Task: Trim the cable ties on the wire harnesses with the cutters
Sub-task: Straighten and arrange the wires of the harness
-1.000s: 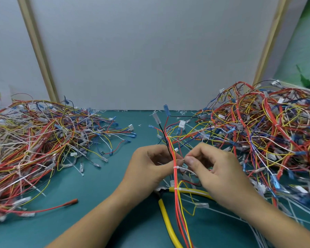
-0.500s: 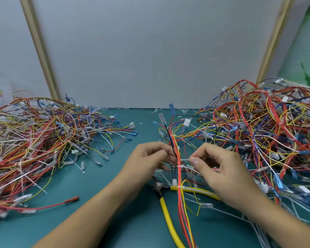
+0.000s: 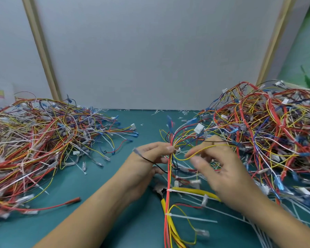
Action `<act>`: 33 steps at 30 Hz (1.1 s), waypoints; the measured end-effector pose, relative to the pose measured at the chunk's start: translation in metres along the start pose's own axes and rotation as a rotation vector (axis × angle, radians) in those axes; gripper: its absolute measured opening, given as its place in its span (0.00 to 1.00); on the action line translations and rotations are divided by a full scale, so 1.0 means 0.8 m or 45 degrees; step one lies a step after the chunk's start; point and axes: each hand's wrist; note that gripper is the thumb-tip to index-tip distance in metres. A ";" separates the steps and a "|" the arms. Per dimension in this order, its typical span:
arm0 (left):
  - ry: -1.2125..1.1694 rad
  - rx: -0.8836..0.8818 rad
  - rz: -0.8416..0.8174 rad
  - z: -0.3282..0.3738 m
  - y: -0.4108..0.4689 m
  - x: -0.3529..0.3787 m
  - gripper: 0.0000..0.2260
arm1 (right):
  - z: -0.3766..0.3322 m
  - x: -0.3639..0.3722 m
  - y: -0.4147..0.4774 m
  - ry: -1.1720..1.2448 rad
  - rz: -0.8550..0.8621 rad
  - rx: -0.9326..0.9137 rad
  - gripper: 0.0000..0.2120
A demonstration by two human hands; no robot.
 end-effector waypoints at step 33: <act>0.247 0.199 -0.180 -0.006 -0.001 0.016 0.07 | -0.010 0.009 0.000 0.212 -0.309 0.132 0.15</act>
Point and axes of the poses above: each hand's wrist, its own y-axis towards the middle knuckle, its own x-axis out of the palm, z = x × y, and after that the axes turned 15 degrees about -z, right-handed
